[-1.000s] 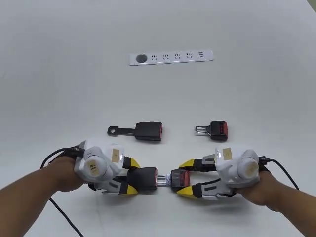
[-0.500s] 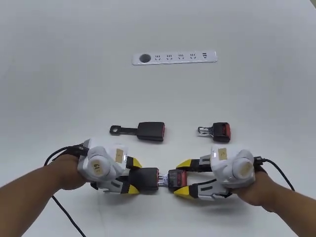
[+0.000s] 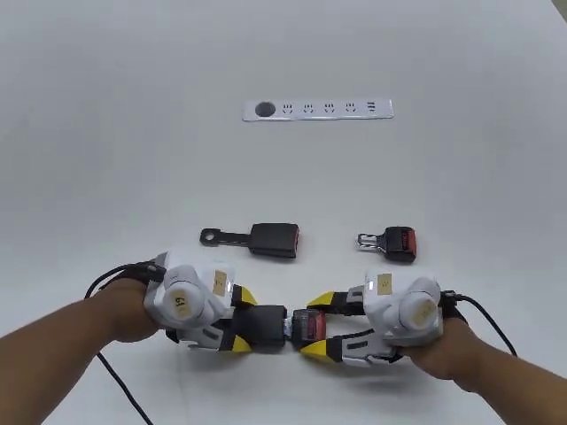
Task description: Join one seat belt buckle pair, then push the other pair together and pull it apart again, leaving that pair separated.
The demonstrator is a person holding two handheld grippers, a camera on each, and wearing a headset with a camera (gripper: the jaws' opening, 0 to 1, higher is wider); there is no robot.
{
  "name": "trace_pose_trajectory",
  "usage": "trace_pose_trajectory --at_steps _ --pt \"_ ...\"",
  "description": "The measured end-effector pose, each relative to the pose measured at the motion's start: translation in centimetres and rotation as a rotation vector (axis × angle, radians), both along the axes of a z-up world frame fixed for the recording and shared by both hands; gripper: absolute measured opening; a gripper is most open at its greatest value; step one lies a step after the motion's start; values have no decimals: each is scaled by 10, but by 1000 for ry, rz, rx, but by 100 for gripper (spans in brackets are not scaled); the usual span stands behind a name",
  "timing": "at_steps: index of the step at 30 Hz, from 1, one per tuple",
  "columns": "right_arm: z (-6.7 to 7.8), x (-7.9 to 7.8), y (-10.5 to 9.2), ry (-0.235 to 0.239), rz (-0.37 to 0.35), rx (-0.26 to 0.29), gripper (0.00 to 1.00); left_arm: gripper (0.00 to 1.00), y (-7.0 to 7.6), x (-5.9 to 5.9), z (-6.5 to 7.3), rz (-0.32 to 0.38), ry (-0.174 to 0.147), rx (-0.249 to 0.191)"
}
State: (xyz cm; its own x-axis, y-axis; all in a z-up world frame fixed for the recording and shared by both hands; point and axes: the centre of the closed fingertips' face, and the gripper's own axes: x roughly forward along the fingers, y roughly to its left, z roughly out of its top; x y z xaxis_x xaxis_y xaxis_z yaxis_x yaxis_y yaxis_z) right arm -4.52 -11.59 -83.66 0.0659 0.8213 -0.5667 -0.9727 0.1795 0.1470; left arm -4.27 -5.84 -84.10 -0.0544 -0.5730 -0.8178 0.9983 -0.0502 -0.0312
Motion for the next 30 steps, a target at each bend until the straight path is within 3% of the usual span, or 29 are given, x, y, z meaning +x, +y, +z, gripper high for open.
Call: trace_pose_trajectory --at_steps 3,4,16,30 --pt "0 0 1 0 -1 -9 34 33 0 0 0 0 -1 1" --pt "1 3 2 -9 -4 -12 34 33 -1 3 1 -2 -15 -3" --pt "1 1 -2 -13 1 -38 35 33 2 -1 1 -2 -8 -10" --pt "1 -1 -3 -40 -3 -8 34 33 5 -6 2 7 3 -77"
